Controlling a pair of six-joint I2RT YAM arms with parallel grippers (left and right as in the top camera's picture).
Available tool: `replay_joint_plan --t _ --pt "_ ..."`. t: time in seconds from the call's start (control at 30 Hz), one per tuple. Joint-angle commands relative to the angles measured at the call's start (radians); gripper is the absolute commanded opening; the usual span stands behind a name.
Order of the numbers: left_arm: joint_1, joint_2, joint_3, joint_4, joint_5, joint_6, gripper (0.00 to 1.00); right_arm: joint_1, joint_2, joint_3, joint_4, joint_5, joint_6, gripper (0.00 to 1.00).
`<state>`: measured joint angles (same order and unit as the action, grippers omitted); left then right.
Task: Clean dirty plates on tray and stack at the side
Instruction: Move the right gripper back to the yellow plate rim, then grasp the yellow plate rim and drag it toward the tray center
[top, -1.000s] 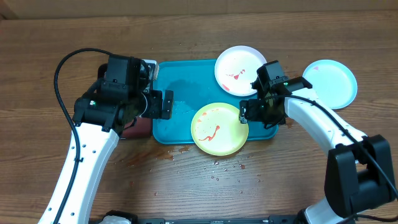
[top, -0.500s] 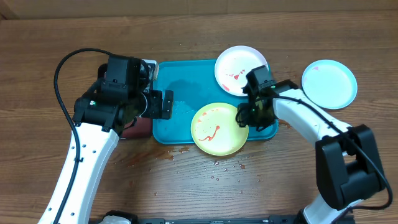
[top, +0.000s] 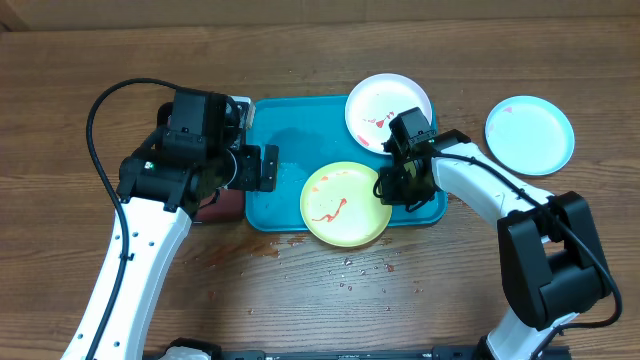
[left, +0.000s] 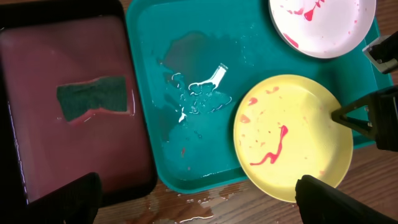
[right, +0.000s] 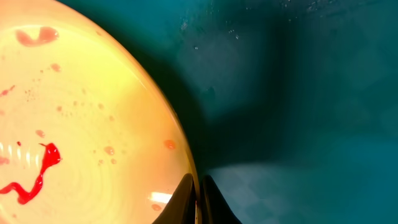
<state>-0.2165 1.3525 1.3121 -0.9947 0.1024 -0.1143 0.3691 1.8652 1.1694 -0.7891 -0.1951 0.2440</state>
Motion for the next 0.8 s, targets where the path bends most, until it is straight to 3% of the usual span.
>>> replay_joint_plan --t 0.0,0.27,0.5,0.73,0.77 --pt "-0.006 -0.001 -0.007 0.006 -0.01 -0.025 1.0 0.002 0.004 -0.002 0.028 -0.034 0.08 0.04" --pt "-0.006 -0.001 -0.007 0.008 -0.01 -0.04 1.0 0.043 0.004 0.005 0.177 -0.095 0.245 0.04" --pt "-0.006 -0.001 -0.007 0.005 -0.018 -0.074 1.0 0.123 0.004 0.004 0.272 0.047 0.417 0.04" --pt "-0.006 -0.001 -0.007 -0.012 -0.068 -0.102 1.0 0.14 0.004 0.004 0.296 0.086 0.491 0.04" --pt "-0.006 -0.001 -0.007 -0.019 -0.088 -0.113 1.0 0.14 0.004 0.004 0.299 0.086 0.491 0.1"
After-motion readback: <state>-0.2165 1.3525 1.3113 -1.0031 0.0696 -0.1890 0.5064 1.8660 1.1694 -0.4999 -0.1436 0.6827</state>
